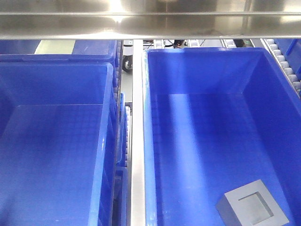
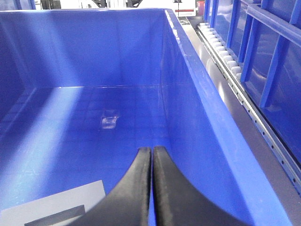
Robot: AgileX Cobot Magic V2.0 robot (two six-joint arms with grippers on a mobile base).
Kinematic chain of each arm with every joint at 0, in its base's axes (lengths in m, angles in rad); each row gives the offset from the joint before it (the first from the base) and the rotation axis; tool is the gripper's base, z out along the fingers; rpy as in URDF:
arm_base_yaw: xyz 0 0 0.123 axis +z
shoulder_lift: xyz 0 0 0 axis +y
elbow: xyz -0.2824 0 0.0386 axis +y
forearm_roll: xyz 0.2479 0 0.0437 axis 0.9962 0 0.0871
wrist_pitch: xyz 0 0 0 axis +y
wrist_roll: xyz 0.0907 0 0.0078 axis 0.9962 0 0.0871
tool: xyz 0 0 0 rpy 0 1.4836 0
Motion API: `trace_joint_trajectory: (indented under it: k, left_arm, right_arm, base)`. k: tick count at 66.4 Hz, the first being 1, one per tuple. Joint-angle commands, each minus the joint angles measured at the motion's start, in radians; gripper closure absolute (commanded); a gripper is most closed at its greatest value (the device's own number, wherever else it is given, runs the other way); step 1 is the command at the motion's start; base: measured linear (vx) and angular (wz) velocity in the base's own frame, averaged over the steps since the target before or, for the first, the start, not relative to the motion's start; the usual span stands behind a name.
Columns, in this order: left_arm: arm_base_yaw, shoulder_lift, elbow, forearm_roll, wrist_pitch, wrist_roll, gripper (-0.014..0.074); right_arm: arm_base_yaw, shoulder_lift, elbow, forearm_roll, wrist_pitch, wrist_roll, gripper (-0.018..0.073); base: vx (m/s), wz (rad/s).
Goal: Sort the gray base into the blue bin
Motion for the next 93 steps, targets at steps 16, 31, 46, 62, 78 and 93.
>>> trace_joint_trajectory:
  k: [16,31,46,62,78,93]
  left_arm:
    - [0.002,-0.013,0.164,-0.010,-0.283,-0.030,0.0603]
    - [0.002,-0.013,0.162,-0.010,-0.319,-0.030,0.0603]
    - [0.002,-0.013,0.162,-0.010,-0.328,-0.030,0.0603]
    - [0.002,-0.012,0.162,-0.010,-0.311,-0.030,0.0603]
    - [0.002,-0.012,0.161,-0.010,-0.311,-0.030,0.0603]
    - [0.002,-0.012,0.161,-0.010,-0.311,-0.030,0.0603]
  right_arm:
    - [-0.003,0.018,0.006,-0.005,-0.046,-0.012,0.0564]
    - [-0.003,0.018,0.006,-0.005,-0.046,-0.012,0.0564]
    - [-0.003,0.018,0.006,-0.005,-0.046,-0.012,0.0564]
    - [-0.003,0.018,0.006,-0.005,-0.046,-0.012,0.0564]
    - [-0.003,0.018,0.006,-0.005,-0.046,-0.012,0.0564]
    - [-0.003,0.018,0.006,-0.005,-0.046,-0.012,0.0564]
  base:
    - [0.00,0.00]
    - [0.00,0.00]
    - [0.00,0.00]
    - [0.00,0.00]
    - [0.00,0.00]
    - [0.00,0.00]
